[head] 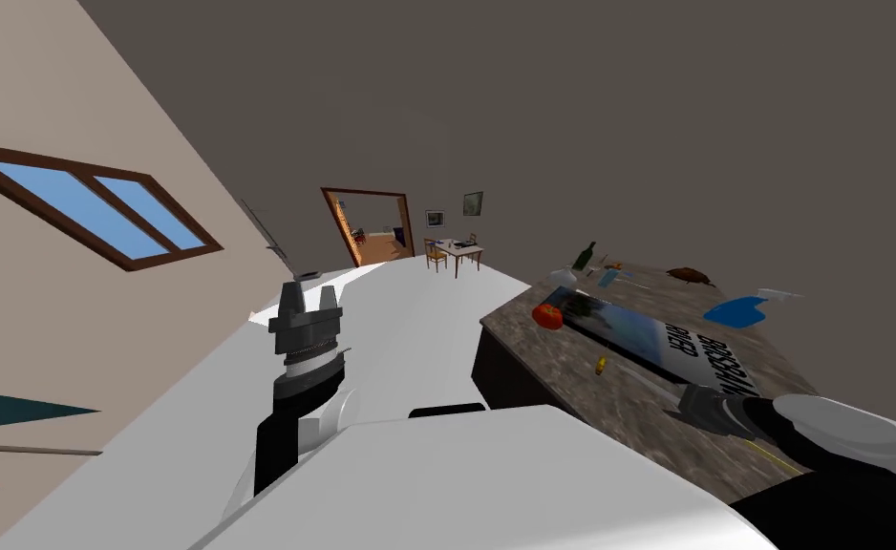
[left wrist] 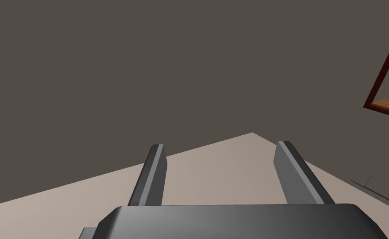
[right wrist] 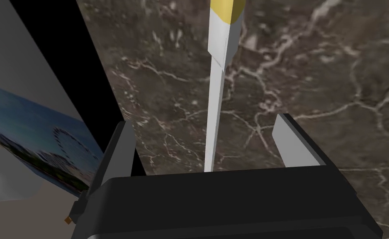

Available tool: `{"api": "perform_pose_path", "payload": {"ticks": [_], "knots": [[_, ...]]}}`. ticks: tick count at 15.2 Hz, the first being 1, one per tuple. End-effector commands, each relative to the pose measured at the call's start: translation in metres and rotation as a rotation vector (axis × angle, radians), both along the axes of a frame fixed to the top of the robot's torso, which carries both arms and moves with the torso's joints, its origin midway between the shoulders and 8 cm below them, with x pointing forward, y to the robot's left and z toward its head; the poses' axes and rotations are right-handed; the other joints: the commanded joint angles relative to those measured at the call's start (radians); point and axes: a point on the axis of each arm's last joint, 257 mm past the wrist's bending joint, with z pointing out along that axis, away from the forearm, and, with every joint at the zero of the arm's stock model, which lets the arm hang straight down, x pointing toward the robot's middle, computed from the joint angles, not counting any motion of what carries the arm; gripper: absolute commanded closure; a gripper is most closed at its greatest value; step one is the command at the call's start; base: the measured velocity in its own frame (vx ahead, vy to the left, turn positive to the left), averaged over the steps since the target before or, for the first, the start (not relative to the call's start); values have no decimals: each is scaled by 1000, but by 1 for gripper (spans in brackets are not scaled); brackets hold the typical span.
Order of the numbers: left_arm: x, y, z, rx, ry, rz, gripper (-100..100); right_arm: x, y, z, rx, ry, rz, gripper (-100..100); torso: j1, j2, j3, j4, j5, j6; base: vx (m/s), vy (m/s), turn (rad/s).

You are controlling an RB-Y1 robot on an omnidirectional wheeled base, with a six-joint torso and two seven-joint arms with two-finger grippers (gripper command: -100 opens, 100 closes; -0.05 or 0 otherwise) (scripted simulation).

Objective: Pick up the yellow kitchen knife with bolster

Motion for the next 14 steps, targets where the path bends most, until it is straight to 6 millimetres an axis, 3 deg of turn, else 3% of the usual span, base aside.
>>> {"api": "perform_pose_path", "payload": {"ticks": [1,2,6,7,14], "knots": [[0,0,0,0,0,0,0,0,0,0,0,0,0,-100,0,0,0,0,0,0,6,-2,44],[0,0,0,0,0,0,0,-1,0,-1,1,2,-1,100,0,0,0,0,0,0,0,0,0],[0,0,0,0,0,0,0,-2,1,-2,6,4,-2,100,1,1,1,1,2,0,0,1,-3],[0,0,0,0,0,0,0,10,4,6,0,-3,18,100,2,1,1,1,3,0,-3,-1,-145],[0,0,0,0,0,0,0,26,13,14,3,-7,48,100,3,3,2,2,2,1,-10,2,-113]]}}
